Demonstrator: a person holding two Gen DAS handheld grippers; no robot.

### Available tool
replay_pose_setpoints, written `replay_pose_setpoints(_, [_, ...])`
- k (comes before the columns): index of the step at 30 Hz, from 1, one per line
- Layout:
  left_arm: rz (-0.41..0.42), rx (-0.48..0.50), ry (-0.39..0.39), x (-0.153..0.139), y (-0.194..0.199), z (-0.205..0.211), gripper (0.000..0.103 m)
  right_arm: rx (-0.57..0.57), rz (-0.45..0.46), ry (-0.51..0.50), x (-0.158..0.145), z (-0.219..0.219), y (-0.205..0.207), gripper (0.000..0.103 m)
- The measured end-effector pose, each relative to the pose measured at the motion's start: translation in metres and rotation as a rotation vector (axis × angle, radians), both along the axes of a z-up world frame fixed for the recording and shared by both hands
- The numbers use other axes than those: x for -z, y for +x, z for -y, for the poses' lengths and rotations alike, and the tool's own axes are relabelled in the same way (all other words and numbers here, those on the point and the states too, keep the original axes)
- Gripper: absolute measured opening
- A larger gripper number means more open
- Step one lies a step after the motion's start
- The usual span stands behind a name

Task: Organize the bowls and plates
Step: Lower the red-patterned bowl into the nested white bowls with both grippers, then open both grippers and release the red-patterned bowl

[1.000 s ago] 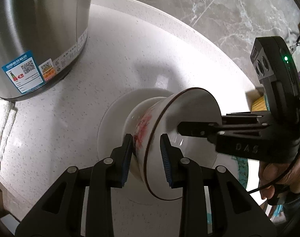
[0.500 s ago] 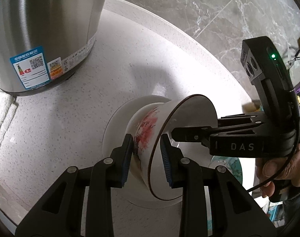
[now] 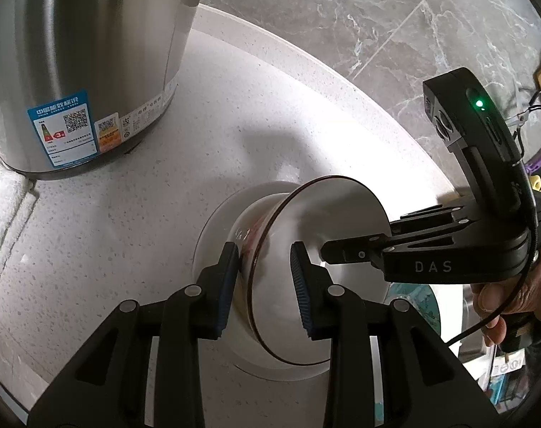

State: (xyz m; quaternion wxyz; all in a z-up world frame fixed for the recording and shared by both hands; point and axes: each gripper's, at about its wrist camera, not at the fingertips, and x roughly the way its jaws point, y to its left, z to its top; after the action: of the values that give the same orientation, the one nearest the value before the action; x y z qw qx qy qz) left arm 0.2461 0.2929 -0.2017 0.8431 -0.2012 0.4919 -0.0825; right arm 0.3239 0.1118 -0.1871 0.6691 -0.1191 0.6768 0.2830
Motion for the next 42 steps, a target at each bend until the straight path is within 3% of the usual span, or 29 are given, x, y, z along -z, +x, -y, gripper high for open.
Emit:
replay_pose_setpoints(5, [0.020,0.016,0.039,-0.001,-0.004,0.005,0.032,-0.009,-0.007,-0.012,0.001,-0.002,0.000,0.012])
replay_pose_setpoints(10, [0.090,0.033,0.121,-0.012,-0.006,0.016,0.066,-0.025,0.003,-0.046,0.002,-0.012,-0.002,0.012])
replay_pose_setpoints(13, [0.127,0.036,0.125,-0.017,-0.006,0.014,0.066,-0.023,0.004,-0.060,0.004,-0.016,-0.004,0.012])
replay_pose_setpoints(21, [0.100,0.032,0.078,-0.008,0.002,0.004,0.067,0.019,-0.020,-0.016,0.002,-0.007,-0.002,0.017])
replay_pose_setpoints(29, [0.076,0.013,0.041,-0.001,-0.004,-0.014,0.068,0.035,0.014,-0.004,-0.007,0.000,-0.010,0.025])
replay_pose_setpoints(31, [0.069,0.005,0.026,0.001,-0.006,-0.018,0.068,0.032,0.035,-0.019,-0.009,-0.001,-0.014,0.027])
replay_pose_setpoints(34, [0.060,-0.006,0.008,0.001,-0.008,-0.023,0.068,0.035,0.053,-0.012,-0.013,-0.002,-0.021,0.038])
replay_pose_setpoints(42, [0.047,-0.040,-0.016,0.004,-0.005,-0.034,0.068,-0.017,0.226,-0.077,-0.015,-0.015,-0.044,0.051])
